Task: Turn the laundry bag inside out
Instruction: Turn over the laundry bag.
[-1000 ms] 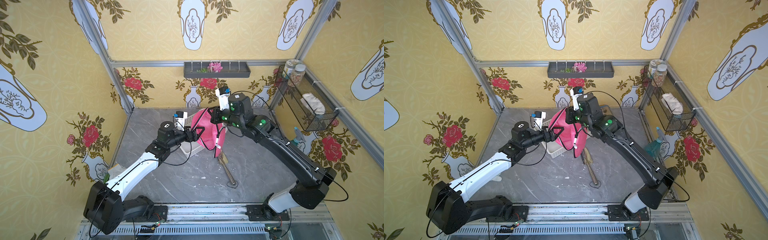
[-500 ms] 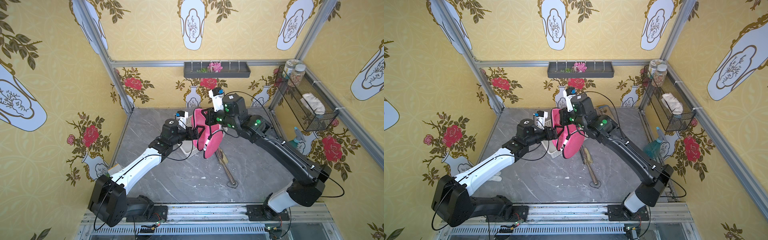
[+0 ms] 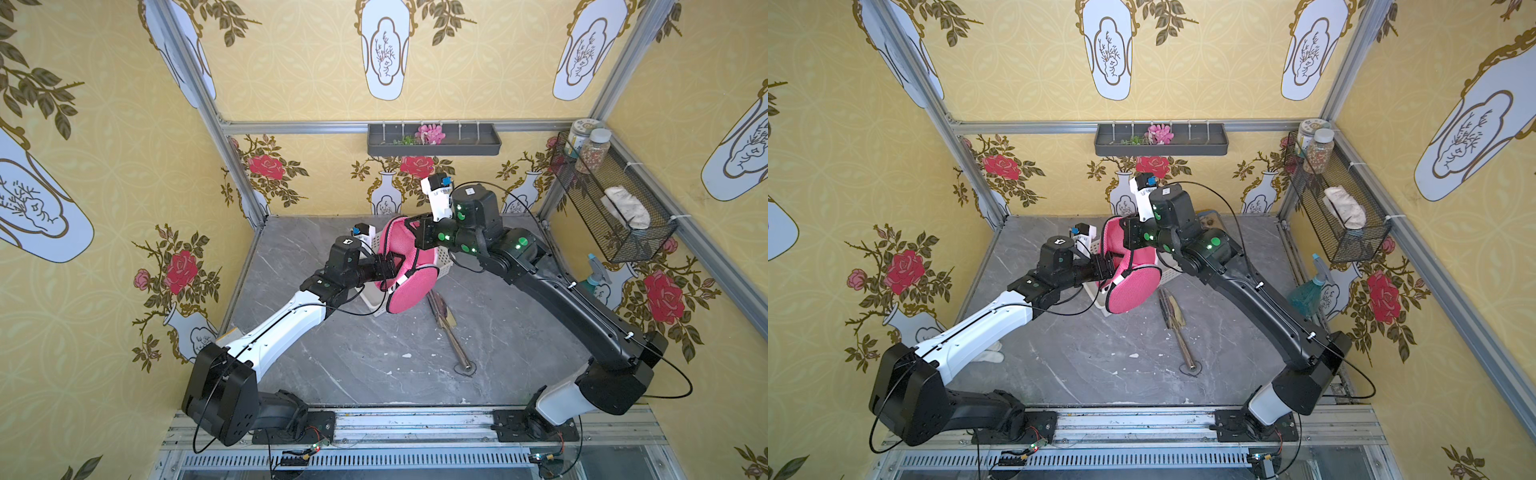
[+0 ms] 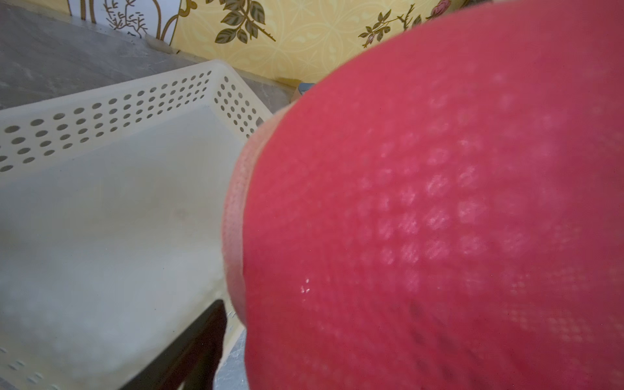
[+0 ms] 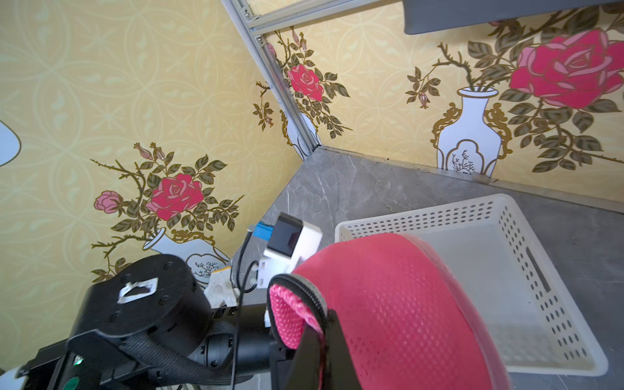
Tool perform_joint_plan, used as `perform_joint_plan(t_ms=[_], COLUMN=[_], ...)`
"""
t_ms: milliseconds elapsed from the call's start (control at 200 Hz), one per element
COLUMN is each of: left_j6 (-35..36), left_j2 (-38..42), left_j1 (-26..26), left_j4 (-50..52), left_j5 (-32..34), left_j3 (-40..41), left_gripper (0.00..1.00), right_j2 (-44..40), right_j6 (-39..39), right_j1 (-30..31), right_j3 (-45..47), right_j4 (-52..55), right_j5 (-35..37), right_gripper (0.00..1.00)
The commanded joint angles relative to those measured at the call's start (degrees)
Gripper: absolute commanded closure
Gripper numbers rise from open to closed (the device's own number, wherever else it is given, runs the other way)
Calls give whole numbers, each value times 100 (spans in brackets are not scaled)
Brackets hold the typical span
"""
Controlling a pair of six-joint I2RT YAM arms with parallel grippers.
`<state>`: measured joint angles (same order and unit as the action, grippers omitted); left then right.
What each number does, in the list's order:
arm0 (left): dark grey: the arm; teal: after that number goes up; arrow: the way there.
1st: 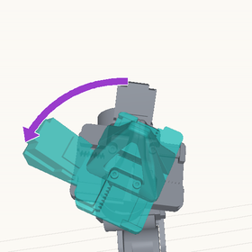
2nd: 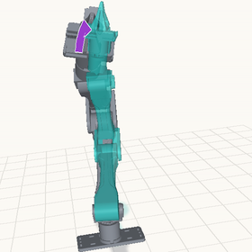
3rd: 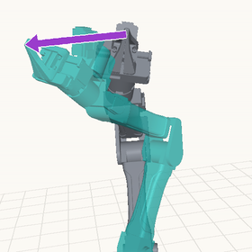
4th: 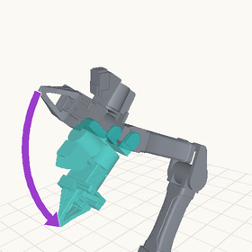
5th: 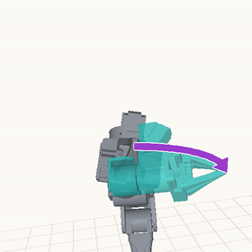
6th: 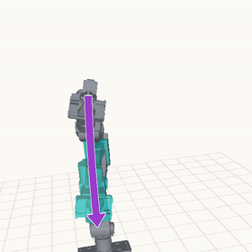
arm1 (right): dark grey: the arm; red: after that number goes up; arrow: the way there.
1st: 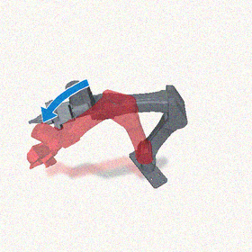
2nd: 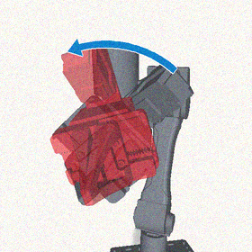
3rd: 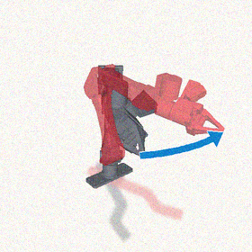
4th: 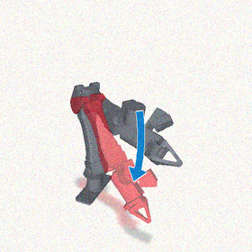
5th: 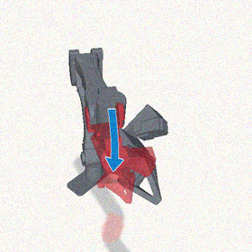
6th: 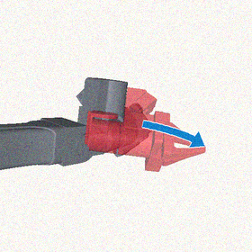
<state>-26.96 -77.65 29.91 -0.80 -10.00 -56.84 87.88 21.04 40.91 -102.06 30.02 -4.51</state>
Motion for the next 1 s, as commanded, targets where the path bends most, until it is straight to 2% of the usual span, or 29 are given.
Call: perform_joint_plan(t_ms=[0, 284, 429, 554, 748, 923, 998], left_j6=[194, 329, 366, 338, 10, -345, -458], left_j2=[163, 364, 450, 482, 642, 681, 633], left_j1=[-12, -11, -11, -12, -27, -29, -28], left_j4=[-585, -1008, -1197, -1281, -1653, -1831, -1800], left_j5=[-356, -873, -1157, -1357, -1908, -3133, -3572], left_j3=[154, 332, 375, 393, 413, 166, 61], left_gripper=[26, 53, 74, 100, 100, 100, 100], right_j2=[-95, -126, -138, -191, -327, -299, -209], right_j6=[125, 189, 234, 245, 197, 214, 214], right_j1=[-150, -302, -402, -520, -926, -1712, -1845], right_j3=[83, 134, 138, 207, 295, 286, 153], right_j4=[-217, -124, 27, 84, 229, 277, 237], right_j5=[47, 57, 222, 259, 204, -385, -639], right_gripper=[100, 100, 100, 100, 100, 100, 100])
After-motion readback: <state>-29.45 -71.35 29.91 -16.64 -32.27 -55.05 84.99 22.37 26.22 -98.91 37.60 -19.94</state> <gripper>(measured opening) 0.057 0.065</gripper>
